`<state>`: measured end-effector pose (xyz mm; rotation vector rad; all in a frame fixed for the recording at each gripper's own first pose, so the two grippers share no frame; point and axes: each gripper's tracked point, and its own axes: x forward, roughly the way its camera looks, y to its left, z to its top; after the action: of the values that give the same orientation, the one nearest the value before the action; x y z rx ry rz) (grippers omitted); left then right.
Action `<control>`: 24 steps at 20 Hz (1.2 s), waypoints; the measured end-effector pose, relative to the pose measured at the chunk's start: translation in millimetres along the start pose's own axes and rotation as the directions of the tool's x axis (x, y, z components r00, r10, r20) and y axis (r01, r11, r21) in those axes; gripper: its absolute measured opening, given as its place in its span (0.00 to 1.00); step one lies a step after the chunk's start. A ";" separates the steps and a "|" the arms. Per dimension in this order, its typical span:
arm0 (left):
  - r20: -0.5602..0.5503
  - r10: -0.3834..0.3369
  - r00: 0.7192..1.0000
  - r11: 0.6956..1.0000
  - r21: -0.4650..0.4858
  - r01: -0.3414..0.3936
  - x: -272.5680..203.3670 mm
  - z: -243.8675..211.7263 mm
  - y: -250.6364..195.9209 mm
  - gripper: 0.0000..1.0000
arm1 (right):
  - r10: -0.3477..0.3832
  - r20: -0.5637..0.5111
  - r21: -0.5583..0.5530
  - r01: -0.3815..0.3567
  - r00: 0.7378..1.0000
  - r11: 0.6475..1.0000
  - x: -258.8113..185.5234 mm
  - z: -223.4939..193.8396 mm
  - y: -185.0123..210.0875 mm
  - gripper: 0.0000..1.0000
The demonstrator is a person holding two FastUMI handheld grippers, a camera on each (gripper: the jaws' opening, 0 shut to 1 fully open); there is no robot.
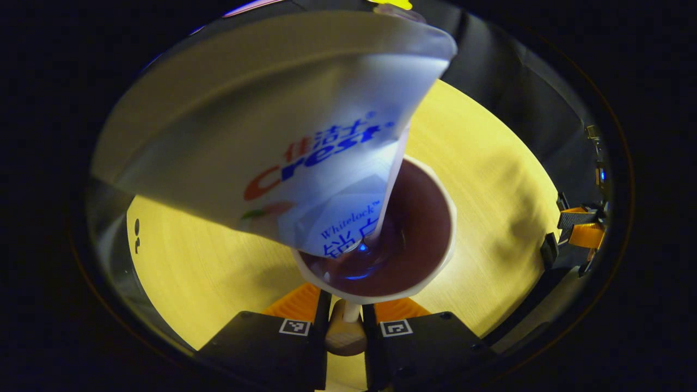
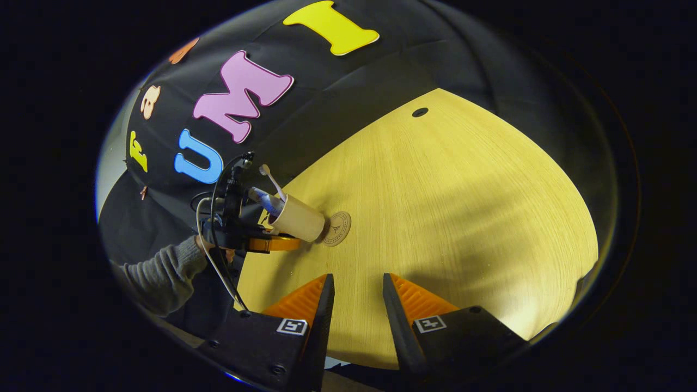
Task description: Put the toothbrush and toothpaste on the desktop into the cup, then pick up the cup and place it on the coaster on the desktop.
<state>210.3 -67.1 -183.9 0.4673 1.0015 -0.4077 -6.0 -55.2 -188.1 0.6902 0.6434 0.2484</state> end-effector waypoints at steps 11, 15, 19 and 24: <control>-0.035 0.007 0.999 0.999 0.041 -0.006 20.1 14.2 -24.8 0.36 | -0.022 0.020 0.043 0.022 1.000 0.999 -11.4 4.6 -22.0 0.56; -0.052 0.016 0.999 0.999 0.043 -0.014 31.1 18.5 -28.9 0.36 | -0.030 0.023 0.066 0.028 0.999 0.997 -16.2 5.2 -29.7 0.56; -0.052 0.014 0.999 0.999 0.049 -0.012 34.1 20.3 -33.0 0.33 | -0.033 0.026 0.088 0.031 0.999 0.996 -18.4 5.3 -35.4 0.56; -0.031 -0.005 1.000 0.999 0.034 0.006 26.2 23.1 -37.6 0.70 | -0.027 0.029 0.097 0.024 0.999 0.995 -18.8 6.1 -32.9 0.56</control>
<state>219.2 -113.9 -203.1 0.5031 1.0271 -0.4245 -16.6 -90.9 -197.4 0.7766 0.6377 0.1840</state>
